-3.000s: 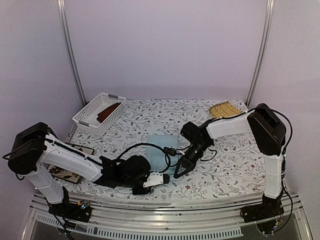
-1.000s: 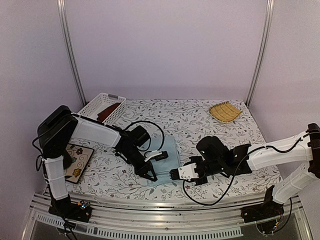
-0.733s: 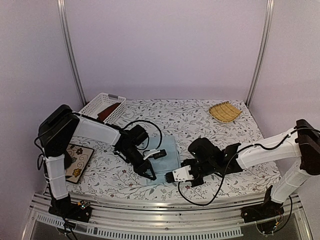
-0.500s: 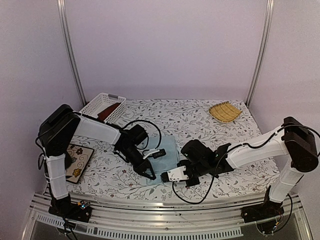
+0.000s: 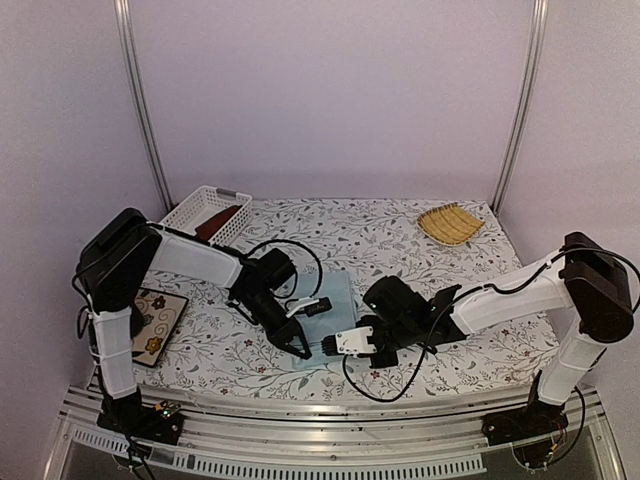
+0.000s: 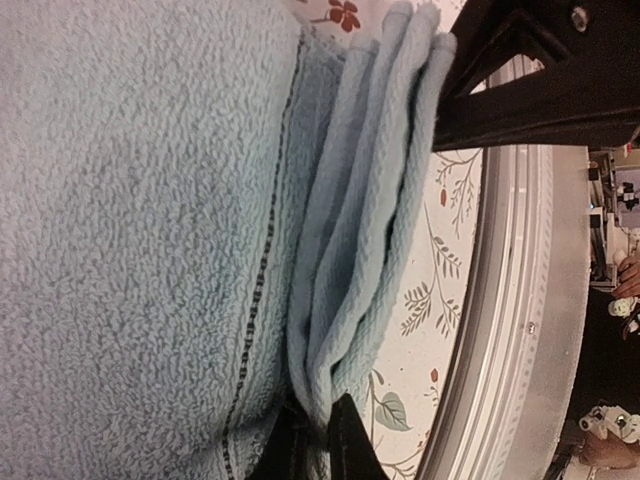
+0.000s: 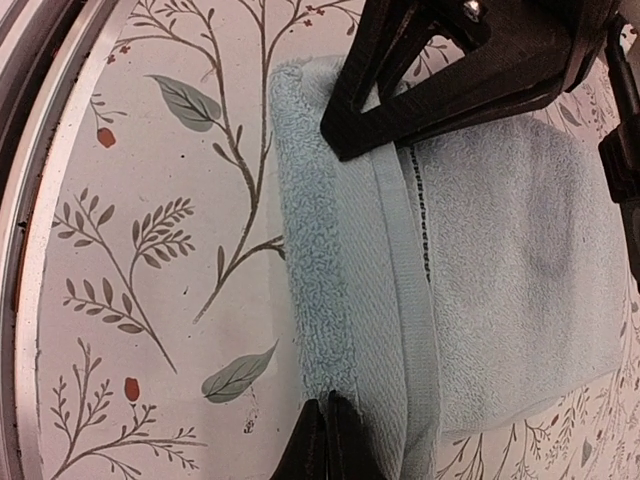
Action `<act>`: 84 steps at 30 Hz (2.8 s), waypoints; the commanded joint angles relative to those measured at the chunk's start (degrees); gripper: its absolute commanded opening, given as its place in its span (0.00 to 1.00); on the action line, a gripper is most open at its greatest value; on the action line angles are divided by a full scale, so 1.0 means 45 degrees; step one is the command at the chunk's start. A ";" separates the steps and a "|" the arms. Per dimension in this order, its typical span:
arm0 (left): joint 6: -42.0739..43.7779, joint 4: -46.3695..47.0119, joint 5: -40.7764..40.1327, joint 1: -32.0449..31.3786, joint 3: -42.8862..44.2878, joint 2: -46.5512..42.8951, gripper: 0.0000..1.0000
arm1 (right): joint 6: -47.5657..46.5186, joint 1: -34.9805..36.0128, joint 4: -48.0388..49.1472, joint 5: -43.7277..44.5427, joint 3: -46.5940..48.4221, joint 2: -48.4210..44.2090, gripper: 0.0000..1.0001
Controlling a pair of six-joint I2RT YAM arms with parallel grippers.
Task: Roll the towels
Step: Roll the towel at the center of the board.
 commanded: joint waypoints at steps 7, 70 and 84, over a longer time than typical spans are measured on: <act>-0.0116 -0.0794 -0.2148 0.0425 0.0036 0.1043 0.01 | 0.0453 -0.0382 -0.0212 -0.0246 0.0489 0.0848 0.07; -0.0352 -0.1341 0.0232 0.1631 0.0530 0.1951 0.24 | -0.0745 0.2864 0.3563 0.6756 0.0092 0.3619 0.02; -0.0821 -0.1029 -0.1863 0.1747 0.0767 -0.0877 0.97 | 0.0054 0.2399 0.0247 0.3608 0.1504 0.1985 0.02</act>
